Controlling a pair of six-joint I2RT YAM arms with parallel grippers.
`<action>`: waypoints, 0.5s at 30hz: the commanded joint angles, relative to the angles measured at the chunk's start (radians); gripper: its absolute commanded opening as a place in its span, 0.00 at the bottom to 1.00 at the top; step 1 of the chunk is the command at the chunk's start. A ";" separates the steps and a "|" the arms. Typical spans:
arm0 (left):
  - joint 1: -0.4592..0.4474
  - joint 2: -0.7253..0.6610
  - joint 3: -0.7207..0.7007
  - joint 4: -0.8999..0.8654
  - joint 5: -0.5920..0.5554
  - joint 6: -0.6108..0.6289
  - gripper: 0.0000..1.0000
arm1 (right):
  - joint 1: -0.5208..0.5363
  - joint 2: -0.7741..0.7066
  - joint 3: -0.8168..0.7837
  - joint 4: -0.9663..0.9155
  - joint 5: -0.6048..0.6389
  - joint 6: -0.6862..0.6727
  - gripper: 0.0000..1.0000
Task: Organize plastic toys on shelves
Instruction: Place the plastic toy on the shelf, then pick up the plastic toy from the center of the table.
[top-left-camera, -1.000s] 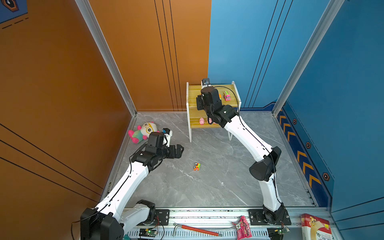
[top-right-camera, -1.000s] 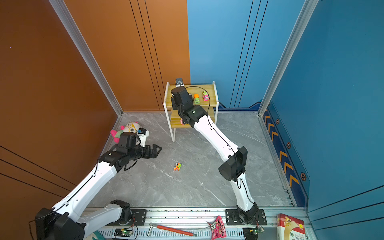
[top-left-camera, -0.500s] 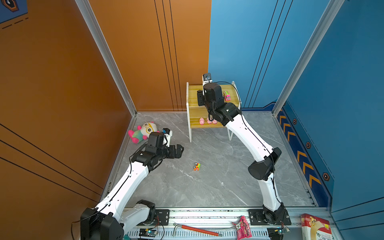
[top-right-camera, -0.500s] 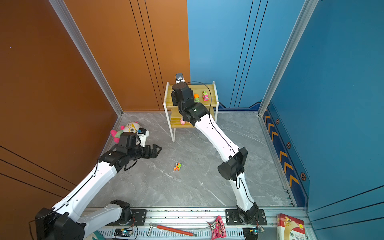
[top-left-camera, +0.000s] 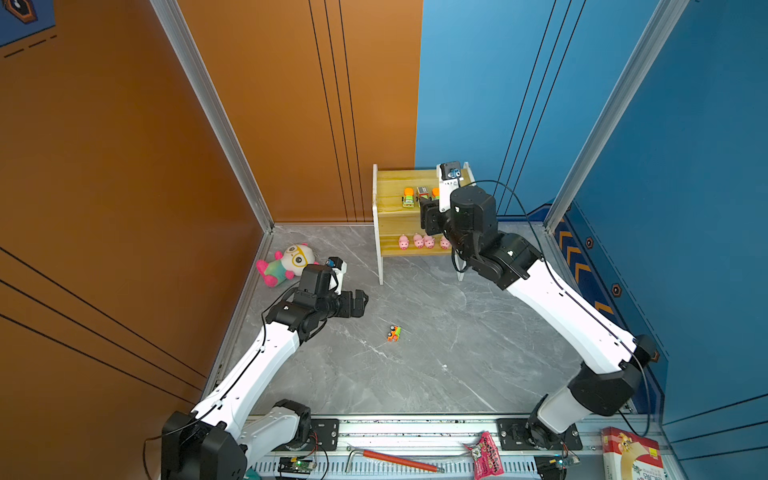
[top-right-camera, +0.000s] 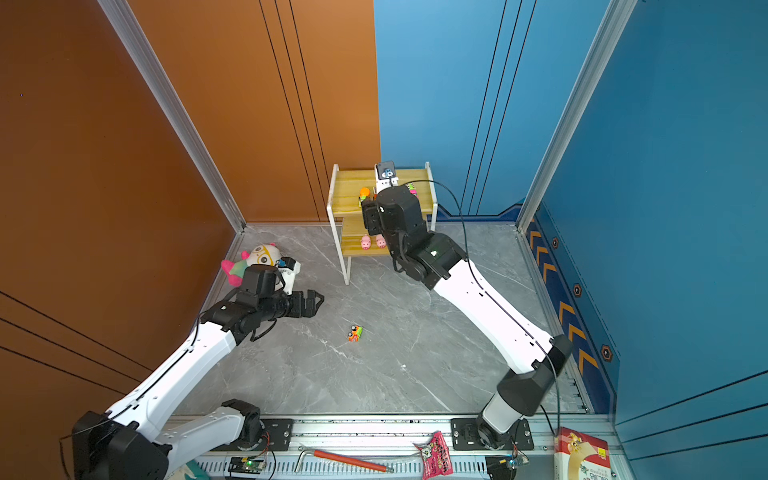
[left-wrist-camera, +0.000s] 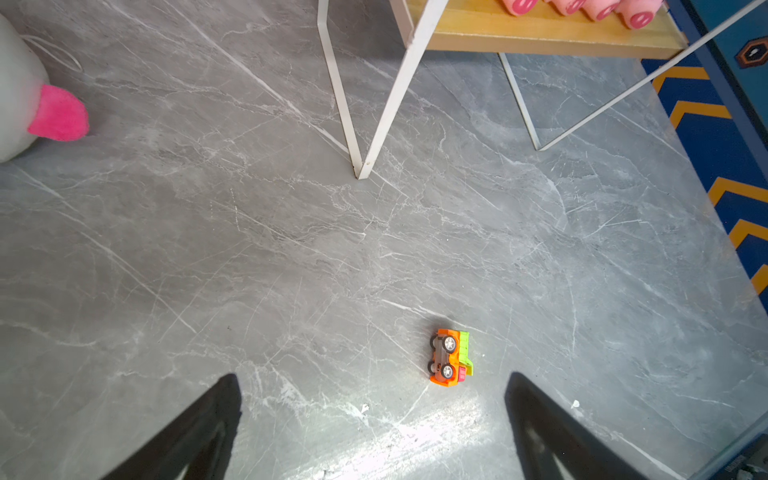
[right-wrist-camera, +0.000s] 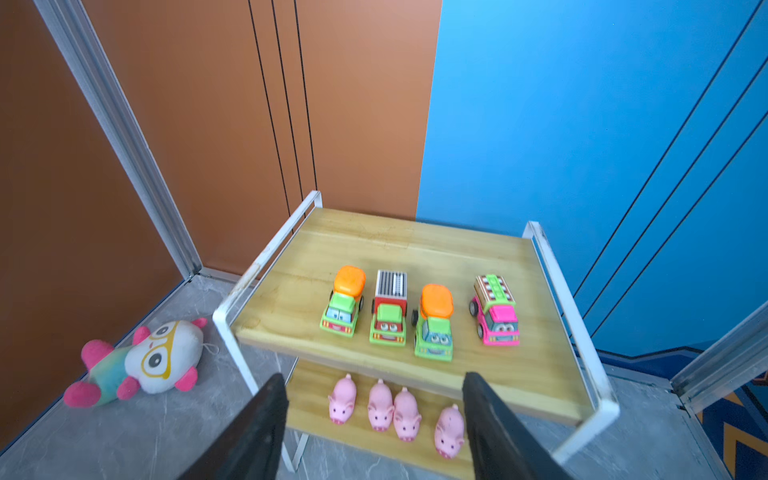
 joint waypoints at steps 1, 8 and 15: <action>-0.058 0.023 0.005 -0.025 -0.103 0.028 1.00 | 0.018 -0.090 -0.204 0.036 -0.001 0.090 0.69; -0.303 0.112 0.018 -0.083 -0.298 0.002 1.00 | 0.031 -0.314 -0.646 0.094 -0.073 0.264 0.69; -0.513 0.251 0.077 -0.151 -0.475 -0.071 0.97 | 0.013 -0.409 -0.899 0.095 -0.132 0.367 0.68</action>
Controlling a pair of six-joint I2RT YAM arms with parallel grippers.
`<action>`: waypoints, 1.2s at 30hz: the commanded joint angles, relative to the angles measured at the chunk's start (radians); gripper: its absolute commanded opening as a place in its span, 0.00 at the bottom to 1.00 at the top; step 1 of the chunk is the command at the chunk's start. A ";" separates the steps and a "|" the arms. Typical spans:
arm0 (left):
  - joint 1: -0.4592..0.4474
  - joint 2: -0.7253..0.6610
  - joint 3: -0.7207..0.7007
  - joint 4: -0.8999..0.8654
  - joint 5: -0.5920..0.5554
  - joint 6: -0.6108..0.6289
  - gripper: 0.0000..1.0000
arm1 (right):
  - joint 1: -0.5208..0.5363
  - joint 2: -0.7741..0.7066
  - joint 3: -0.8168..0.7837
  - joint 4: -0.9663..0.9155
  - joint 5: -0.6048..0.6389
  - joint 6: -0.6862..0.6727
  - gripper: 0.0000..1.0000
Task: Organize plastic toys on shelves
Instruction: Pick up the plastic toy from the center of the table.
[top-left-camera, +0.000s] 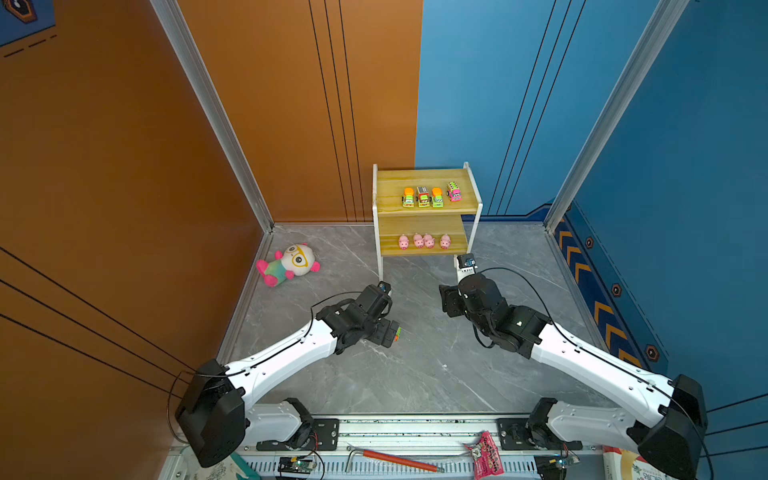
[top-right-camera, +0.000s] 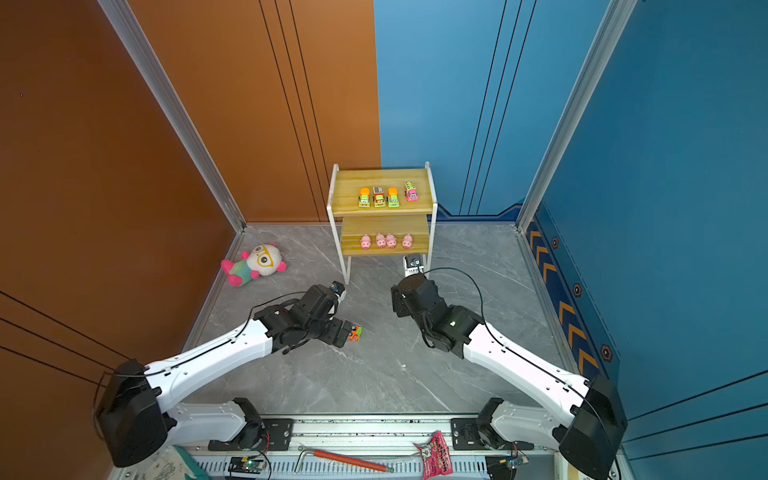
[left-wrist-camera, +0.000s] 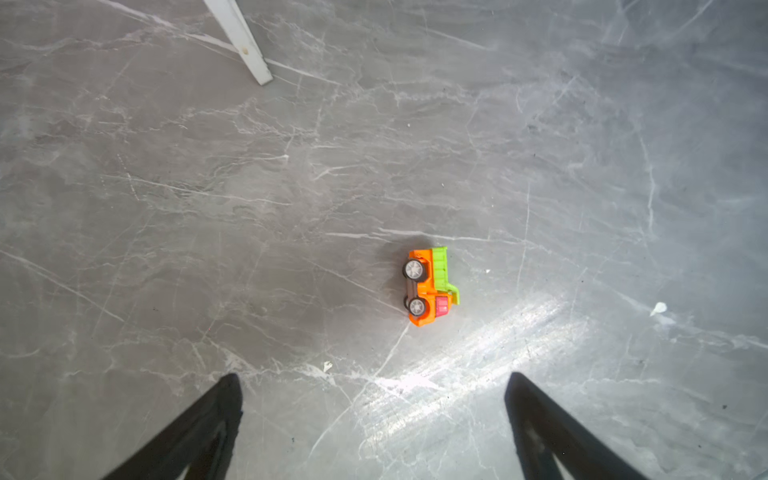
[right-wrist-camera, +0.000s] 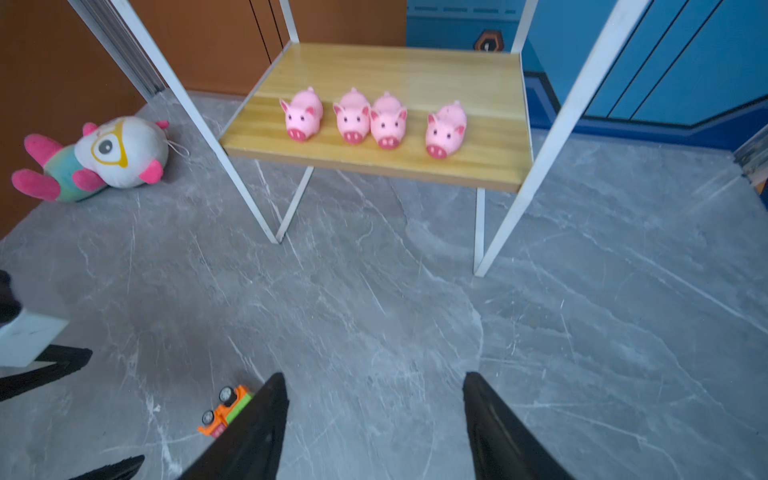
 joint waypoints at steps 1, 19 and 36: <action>-0.072 0.066 0.060 -0.075 -0.155 -0.063 0.97 | -0.015 -0.058 -0.084 0.027 -0.055 0.093 0.68; -0.203 0.444 0.306 -0.199 -0.296 -0.157 0.66 | -0.177 -0.198 -0.293 0.021 -0.181 0.114 0.67; -0.082 0.471 0.237 -0.062 -0.077 -0.174 0.60 | -0.217 -0.128 -0.317 0.078 -0.272 0.114 0.67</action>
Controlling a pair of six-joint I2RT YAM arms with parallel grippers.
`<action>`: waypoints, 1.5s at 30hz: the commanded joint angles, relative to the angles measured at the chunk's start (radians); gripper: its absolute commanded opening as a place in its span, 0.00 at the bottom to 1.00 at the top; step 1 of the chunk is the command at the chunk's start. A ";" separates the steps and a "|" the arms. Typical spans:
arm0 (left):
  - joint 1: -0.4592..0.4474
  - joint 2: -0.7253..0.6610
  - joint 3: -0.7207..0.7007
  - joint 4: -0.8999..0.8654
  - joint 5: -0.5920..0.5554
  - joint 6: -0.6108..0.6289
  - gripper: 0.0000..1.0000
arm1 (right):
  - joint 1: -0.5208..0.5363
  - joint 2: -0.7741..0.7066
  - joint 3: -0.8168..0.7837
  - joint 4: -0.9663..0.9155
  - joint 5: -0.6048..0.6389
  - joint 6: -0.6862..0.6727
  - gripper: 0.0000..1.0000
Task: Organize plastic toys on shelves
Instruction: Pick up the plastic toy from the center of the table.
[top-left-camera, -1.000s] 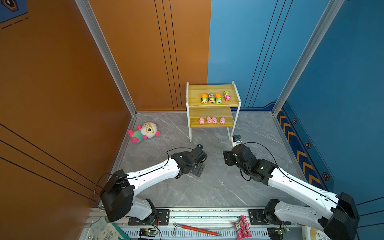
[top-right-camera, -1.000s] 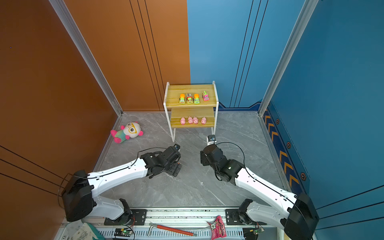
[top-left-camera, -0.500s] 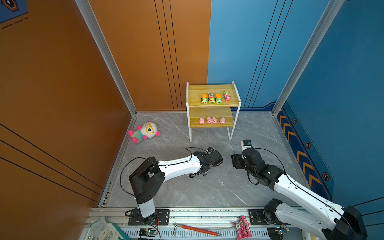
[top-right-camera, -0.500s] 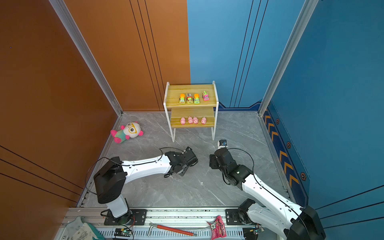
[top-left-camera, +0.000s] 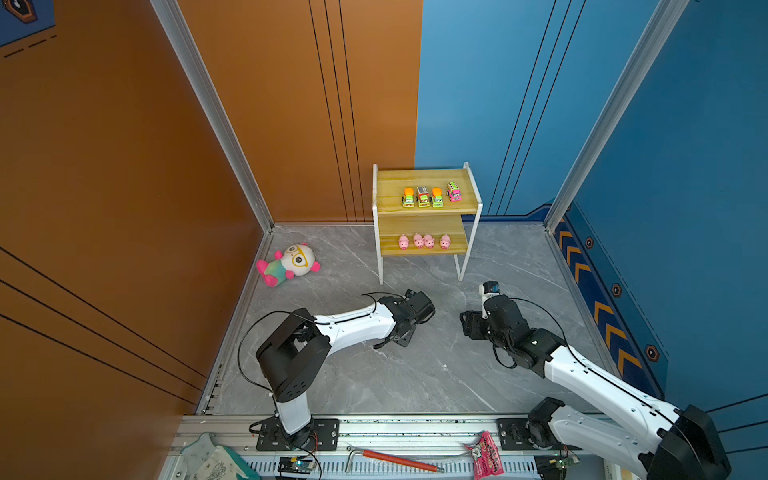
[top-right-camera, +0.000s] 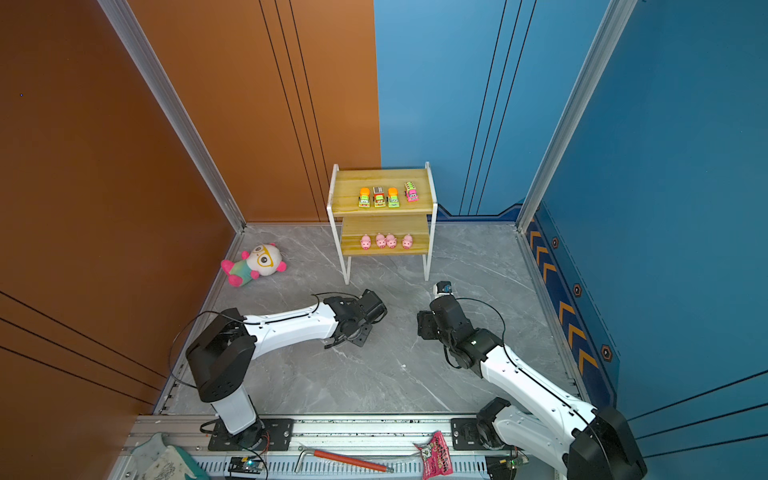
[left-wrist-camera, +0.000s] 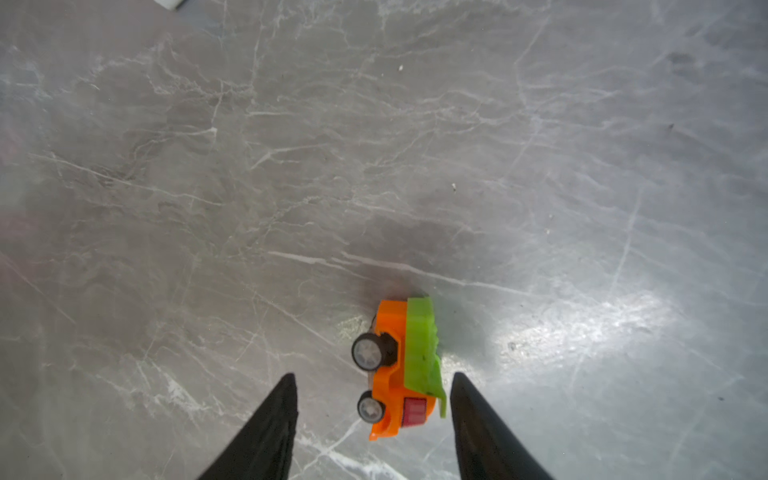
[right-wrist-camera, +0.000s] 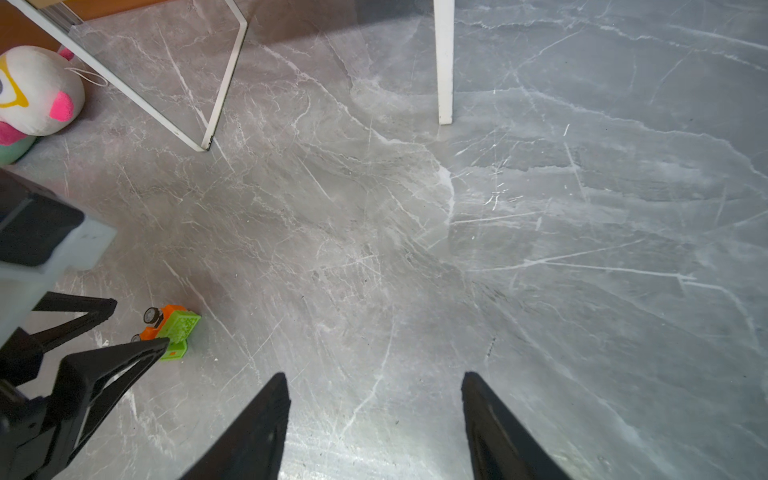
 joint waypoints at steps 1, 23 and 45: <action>0.024 0.025 -0.015 0.042 0.085 -0.011 0.59 | -0.004 0.017 -0.011 0.029 -0.021 0.013 0.67; 0.138 0.010 -0.100 0.229 0.315 -0.063 0.36 | -0.004 0.063 0.007 0.048 -0.029 0.004 0.66; 0.274 -0.335 -0.364 0.722 0.475 -0.512 0.41 | 0.222 0.082 -0.099 0.516 -0.074 0.061 0.67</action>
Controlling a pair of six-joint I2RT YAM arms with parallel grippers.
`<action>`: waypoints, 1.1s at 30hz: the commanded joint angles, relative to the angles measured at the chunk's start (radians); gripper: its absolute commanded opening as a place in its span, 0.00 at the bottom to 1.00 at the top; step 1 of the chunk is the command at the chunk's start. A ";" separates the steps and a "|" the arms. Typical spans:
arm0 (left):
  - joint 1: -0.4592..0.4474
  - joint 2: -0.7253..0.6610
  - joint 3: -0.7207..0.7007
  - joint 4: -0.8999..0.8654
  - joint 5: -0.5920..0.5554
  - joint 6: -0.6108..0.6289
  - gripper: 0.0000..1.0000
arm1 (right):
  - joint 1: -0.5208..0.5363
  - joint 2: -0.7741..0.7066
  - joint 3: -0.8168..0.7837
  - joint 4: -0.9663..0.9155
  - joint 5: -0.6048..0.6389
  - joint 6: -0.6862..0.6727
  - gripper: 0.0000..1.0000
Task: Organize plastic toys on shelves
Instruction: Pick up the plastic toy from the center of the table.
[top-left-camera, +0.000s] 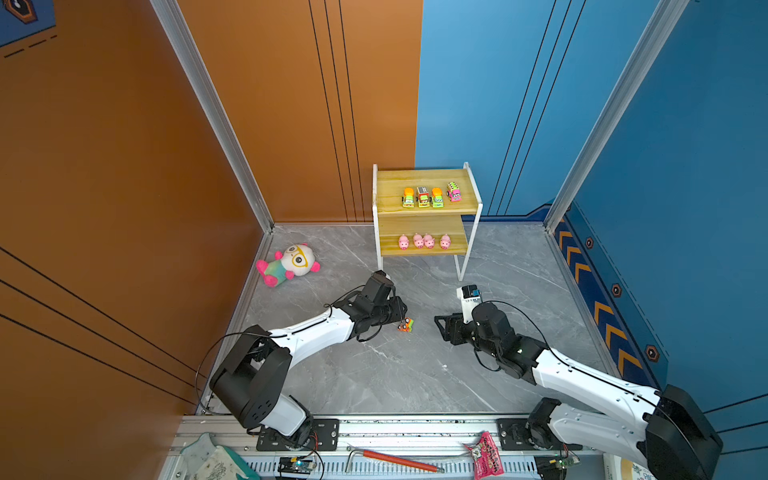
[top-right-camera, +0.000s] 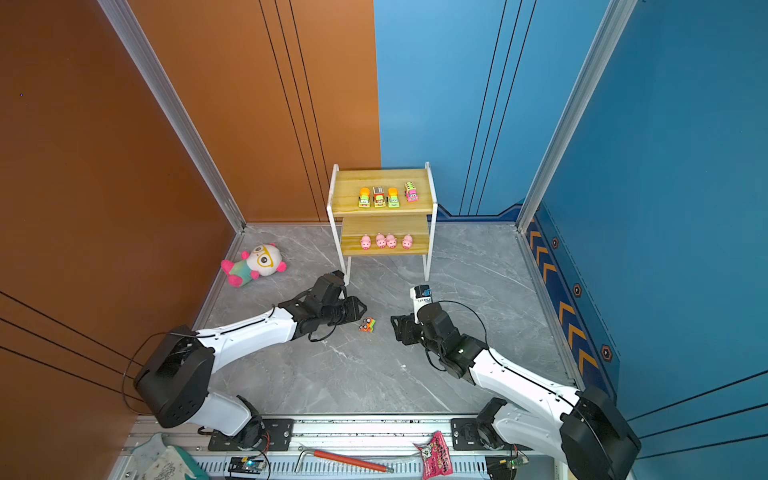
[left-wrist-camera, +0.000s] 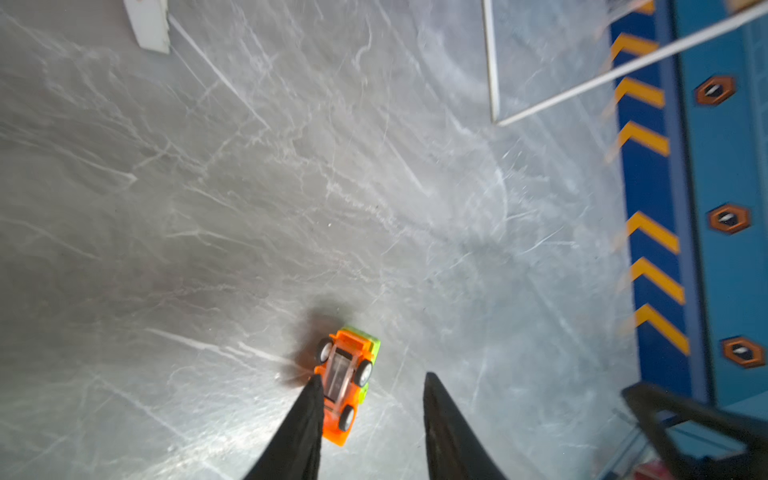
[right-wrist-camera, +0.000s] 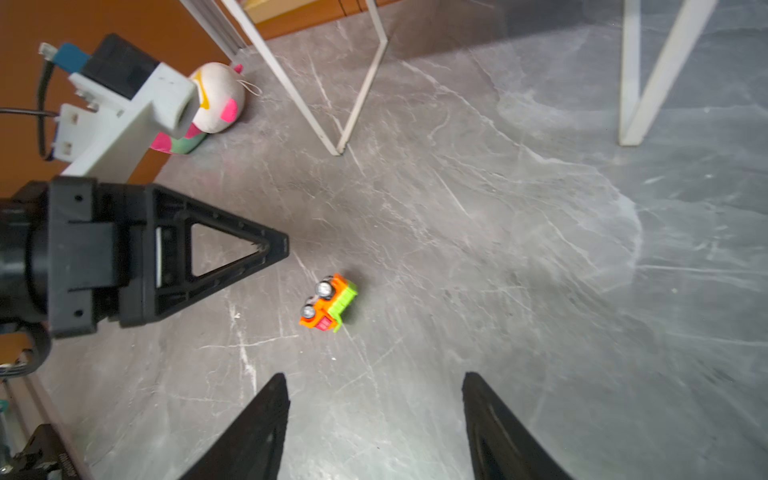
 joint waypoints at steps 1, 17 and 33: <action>0.022 -0.061 -0.057 0.099 0.000 -0.125 0.41 | 0.060 0.029 -0.014 0.164 0.047 0.022 0.67; -0.066 -0.047 0.031 -0.281 -0.235 0.311 0.52 | 0.092 0.184 0.031 0.054 0.123 0.304 0.65; -0.168 0.261 0.350 -0.470 -0.234 0.612 0.64 | -0.066 -0.089 -0.061 -0.129 0.100 0.242 0.66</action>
